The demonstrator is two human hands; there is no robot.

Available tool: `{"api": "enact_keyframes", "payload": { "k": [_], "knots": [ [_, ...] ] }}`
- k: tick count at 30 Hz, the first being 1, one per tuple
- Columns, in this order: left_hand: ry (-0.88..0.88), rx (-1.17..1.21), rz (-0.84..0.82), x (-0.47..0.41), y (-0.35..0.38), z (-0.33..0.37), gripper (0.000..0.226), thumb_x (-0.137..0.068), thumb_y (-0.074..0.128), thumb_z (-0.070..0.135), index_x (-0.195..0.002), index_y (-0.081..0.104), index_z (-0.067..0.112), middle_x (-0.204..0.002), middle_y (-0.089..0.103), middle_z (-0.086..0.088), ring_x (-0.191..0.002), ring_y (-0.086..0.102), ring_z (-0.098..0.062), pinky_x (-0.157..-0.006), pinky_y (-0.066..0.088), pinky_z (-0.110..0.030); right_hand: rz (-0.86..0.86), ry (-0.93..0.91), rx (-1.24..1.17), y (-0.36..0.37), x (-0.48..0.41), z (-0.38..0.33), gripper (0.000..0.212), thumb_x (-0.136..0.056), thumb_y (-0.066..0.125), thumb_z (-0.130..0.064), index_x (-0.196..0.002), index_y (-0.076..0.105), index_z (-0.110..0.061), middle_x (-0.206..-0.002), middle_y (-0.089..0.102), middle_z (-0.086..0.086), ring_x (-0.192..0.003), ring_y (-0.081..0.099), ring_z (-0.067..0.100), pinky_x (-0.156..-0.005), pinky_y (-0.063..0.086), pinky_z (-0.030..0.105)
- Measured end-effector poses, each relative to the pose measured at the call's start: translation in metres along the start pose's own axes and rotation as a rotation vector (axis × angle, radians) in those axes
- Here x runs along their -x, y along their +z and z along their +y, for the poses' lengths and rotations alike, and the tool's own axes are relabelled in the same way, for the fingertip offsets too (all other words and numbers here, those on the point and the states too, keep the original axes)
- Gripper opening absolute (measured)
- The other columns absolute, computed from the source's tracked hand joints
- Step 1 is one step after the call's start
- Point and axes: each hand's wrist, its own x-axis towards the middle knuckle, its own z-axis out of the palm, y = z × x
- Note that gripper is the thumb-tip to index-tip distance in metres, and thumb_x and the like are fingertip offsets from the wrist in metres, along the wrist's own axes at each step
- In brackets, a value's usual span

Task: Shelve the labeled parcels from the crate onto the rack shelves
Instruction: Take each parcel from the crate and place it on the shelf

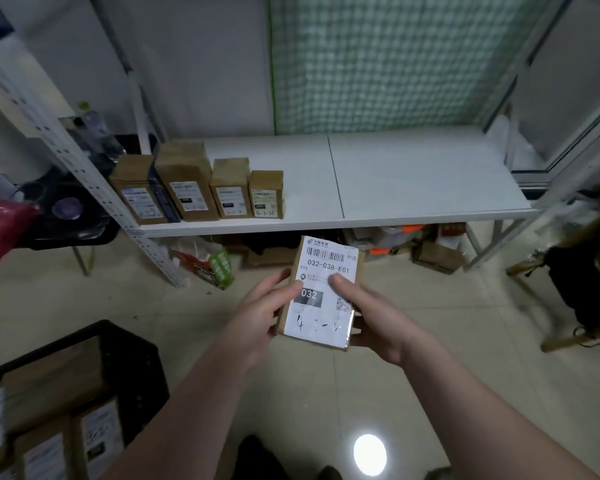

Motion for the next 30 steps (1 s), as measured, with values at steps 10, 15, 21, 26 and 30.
{"api": "enact_keyframes", "payload": {
  "k": [10, 15, 21, 26, 30],
  "knots": [
    [0.017, -0.046, 0.054, -0.080, -0.010, 0.029, 0.063, -0.078, 0.071, 0.040, -0.137, 0.050, 0.027, -0.120, 0.068, 0.001, -0.110, 0.065, -0.020, -0.100, 0.045, -0.048, 0.012, 0.060, 0.020, -0.020, -0.069, -0.033, 0.061, -0.070, 0.069, -0.059, -0.121, 0.060, -0.028, -0.104, 0.075, -0.006, -0.094, 0.069, 0.018, -0.090, 0.055, 0.043],
    [-0.014, -0.040, 0.082, -0.141, -0.007, 0.057, 0.051, -0.082, 0.069, 0.033, -0.131, 0.055, 0.029, -0.111, 0.072, 0.005, -0.101, 0.069, -0.014, -0.082, 0.050, -0.033, 0.036, 0.056, 0.053, -0.042, -0.114, -0.066, 0.058, -0.076, 0.071, -0.052, -0.127, 0.057, -0.029, -0.111, 0.073, -0.008, -0.098, 0.069, 0.012, -0.073, 0.055, 0.032],
    [-0.082, -0.084, 0.086, -0.198, -0.022, 0.078, 0.034, -0.090, 0.064, 0.026, -0.124, 0.061, 0.026, -0.111, 0.072, 0.003, -0.098, 0.069, -0.012, -0.077, 0.050, -0.026, 0.071, 0.082, 0.014, -0.051, -0.180, -0.074, 0.049, -0.081, 0.071, -0.037, -0.126, 0.055, -0.027, -0.112, 0.073, -0.004, -0.094, 0.072, 0.011, -0.064, 0.057, 0.026],
    [-0.138, -0.087, 0.176, -0.231, -0.036, 0.073, 0.025, -0.092, 0.061, 0.021, -0.116, 0.062, 0.028, -0.102, 0.073, 0.005, -0.086, 0.069, -0.007, -0.066, 0.053, -0.016, 0.095, 0.125, 0.044, -0.056, -0.231, -0.063, 0.068, -0.067, 0.083, -0.035, -0.127, 0.055, -0.021, -0.119, 0.070, -0.001, -0.101, 0.071, 0.015, -0.071, 0.058, 0.032],
    [-0.178, -0.043, 0.286, -0.261, -0.044, 0.061, 0.040, -0.092, 0.061, 0.024, -0.131, 0.054, 0.027, -0.111, 0.067, 0.006, -0.102, 0.062, -0.013, -0.092, 0.047, -0.033, 0.134, 0.089, 0.095, -0.075, -0.280, -0.068, 0.077, -0.061, 0.090, -0.026, -0.128, 0.052, -0.022, -0.123, 0.067, -0.001, -0.101, 0.071, 0.015, -0.069, 0.059, 0.031]
  ]
}}
